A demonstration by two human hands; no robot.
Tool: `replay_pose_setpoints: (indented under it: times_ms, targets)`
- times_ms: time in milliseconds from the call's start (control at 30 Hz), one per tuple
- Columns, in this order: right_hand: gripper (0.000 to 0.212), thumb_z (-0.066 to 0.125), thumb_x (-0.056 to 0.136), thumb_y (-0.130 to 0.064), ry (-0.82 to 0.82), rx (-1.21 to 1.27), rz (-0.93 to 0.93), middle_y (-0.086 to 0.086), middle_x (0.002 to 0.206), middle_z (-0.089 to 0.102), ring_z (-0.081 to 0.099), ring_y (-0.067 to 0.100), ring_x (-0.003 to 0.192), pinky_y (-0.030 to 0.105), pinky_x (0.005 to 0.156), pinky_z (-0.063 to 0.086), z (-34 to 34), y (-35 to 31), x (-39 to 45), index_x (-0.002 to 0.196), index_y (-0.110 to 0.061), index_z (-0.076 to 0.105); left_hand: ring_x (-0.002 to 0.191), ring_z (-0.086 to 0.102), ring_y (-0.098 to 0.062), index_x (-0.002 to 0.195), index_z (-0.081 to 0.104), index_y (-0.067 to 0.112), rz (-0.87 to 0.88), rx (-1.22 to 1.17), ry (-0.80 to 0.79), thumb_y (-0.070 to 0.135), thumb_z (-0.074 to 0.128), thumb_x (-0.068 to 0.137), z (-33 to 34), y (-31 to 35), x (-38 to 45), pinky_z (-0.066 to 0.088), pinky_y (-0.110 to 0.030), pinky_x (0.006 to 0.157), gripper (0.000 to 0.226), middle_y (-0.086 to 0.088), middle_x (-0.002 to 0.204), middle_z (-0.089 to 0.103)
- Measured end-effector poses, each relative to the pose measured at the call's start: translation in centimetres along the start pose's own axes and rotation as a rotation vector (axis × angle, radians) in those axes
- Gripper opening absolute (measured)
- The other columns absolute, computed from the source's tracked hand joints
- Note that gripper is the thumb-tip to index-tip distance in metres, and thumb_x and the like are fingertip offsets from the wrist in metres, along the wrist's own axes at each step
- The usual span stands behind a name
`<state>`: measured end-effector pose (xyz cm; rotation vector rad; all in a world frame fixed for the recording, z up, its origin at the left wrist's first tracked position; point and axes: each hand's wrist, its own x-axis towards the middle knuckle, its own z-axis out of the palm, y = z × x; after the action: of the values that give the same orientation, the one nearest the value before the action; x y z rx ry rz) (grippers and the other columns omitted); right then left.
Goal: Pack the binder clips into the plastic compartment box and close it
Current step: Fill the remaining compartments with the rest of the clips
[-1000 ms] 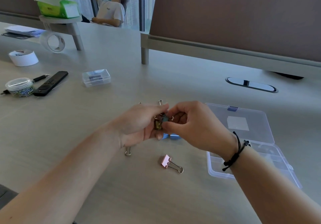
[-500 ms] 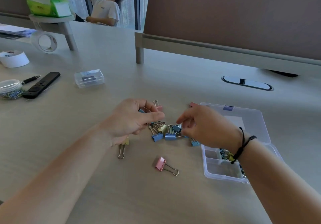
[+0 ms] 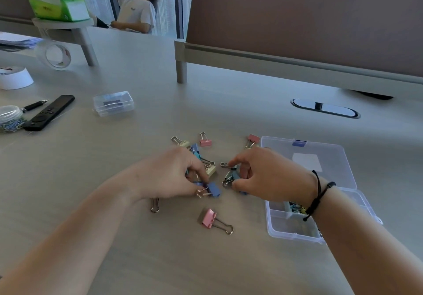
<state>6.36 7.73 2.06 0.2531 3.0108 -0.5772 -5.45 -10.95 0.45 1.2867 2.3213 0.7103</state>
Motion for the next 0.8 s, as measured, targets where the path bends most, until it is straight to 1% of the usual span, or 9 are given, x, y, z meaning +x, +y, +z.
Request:
replay_pose_setpoints:
  times_ms: [167, 267, 367, 500, 567, 633, 667, 733, 800]
  targets:
    - [0.034, 0.053, 0.091, -0.019, 0.031, -0.064, 0.023, -0.010, 0.079, 0.060, 0.055, 0.009, 0.076, 0.023, 0.076, 0.050, 0.2, 0.4, 1.0, 0.125, -0.018, 0.061, 0.060, 0.056, -0.009, 0.090, 0.075, 0.037, 0.009, 0.037, -0.002, 0.041, 0.079, 0.078, -0.1, -0.4, -0.1, 0.047, -0.035, 0.061, 0.013, 0.006, 0.067, 0.062]
    - [0.023, 0.052, 0.089, -0.015, 0.051, -0.149, 0.053, 0.003, 0.081, 0.069, 0.063, 0.021, 0.084, 0.039, 0.076, 0.057, 0.5, 0.7, 1.8, 0.102, -0.009, 0.069, 0.064, 0.057, -0.009, 0.091, 0.074, 0.036, 0.021, 0.060, 0.033, 0.044, 0.077, 0.080, 0.1, -0.4, 0.0, 0.046, -0.031, 0.062, 0.014, 0.005, 0.070, 0.062]
    - [0.015, 0.059, 0.088, -0.021, 0.078, -0.178, 0.048, 0.002, 0.083, 0.068, 0.060, 0.020, 0.090, 0.041, 0.075, 0.058, 0.5, 0.3, 2.1, 0.093, -0.015, 0.072, 0.060, 0.053, -0.005, 0.090, 0.073, 0.036, 0.034, 0.032, 0.100, 0.043, 0.077, 0.081, 0.1, 0.0, 0.0, 0.042, -0.023, 0.059, 0.012, 0.005, 0.069, 0.062]
    - [0.012, 0.064, 0.086, -0.028, 0.065, -0.120, 0.023, -0.009, 0.084, 0.063, 0.061, 0.018, 0.089, 0.035, 0.077, 0.056, 0.1, -0.4, 1.9, 0.095, -0.023, 0.071, 0.064, 0.061, -0.006, 0.087, 0.075, 0.032, 0.038, -0.062, 0.271, 0.037, 0.080, 0.080, 0.2, 0.6, 0.1, 0.044, -0.021, 0.061, 0.010, 0.006, 0.071, 0.068]
    - [0.013, 0.065, 0.083, -0.028, 0.067, -0.089, 0.006, -0.012, 0.083, 0.057, 0.060, 0.016, 0.089, 0.034, 0.077, 0.054, 0.1, -0.6, 1.7, 0.095, -0.026, 0.069, 0.064, 0.059, 0.007, 0.086, 0.076, 0.028, 0.045, -0.109, 0.314, 0.034, 0.082, 0.079, 0.4, 1.0, 0.2, 0.039, -0.009, 0.058, 0.012, 0.006, 0.070, 0.069]
    - [0.012, 0.067, 0.080, -0.027, 0.082, -0.033, -0.005, -0.014, 0.082, 0.057, 0.060, 0.013, 0.087, 0.032, 0.077, 0.055, 0.3, -0.6, 1.6, 0.091, -0.026, 0.067, 0.070, 0.055, 0.023, 0.088, 0.076, 0.023, 0.036, -0.125, 0.303, 0.032, 0.083, 0.078, 0.6, 1.2, 0.4, 0.037, -0.003, 0.062, 0.015, 0.004, 0.074, 0.071]
    - [0.011, 0.068, 0.078, -0.025, 0.094, -0.002, -0.007, -0.014, 0.083, 0.061, 0.061, 0.011, 0.084, 0.030, 0.075, 0.055, 0.5, -0.5, 1.5, 0.089, -0.025, 0.067, 0.073, 0.056, 0.023, 0.090, 0.076, 0.023, 0.022, -0.118, 0.282, 0.033, 0.084, 0.077, 0.7, 1.3, 0.4, 0.038, -0.003, 0.064, 0.018, 0.005, 0.076, 0.071]
    - [0.011, 0.070, 0.076, -0.020, 0.118, 0.055, -0.009, -0.011, 0.086, 0.067, 0.060, 0.006, 0.076, 0.020, 0.066, 0.051, 0.7, -0.5, 1.4, 0.087, -0.022, 0.069, 0.073, 0.063, 0.008, 0.093, 0.075, 0.028, -0.027, -0.076, 0.224, 0.042, 0.084, 0.074, 1.0, 1.3, 0.6, 0.047, -0.014, 0.066, 0.025, 0.007, 0.078, 0.071]
    - [0.008, 0.071, 0.076, -0.018, 0.126, 0.116, -0.010, -0.010, 0.085, 0.069, 0.057, 0.000, 0.067, 0.009, 0.054, 0.039, 0.9, -0.6, 1.1, 0.082, -0.022, 0.069, 0.068, 0.063, -0.004, 0.098, 0.074, 0.033, -0.067, 0.030, 0.174, 0.049, 0.081, 0.075, 1.3, 1.5, 0.8, 0.049, -0.027, 0.064, 0.028, 0.007, 0.076, 0.069]
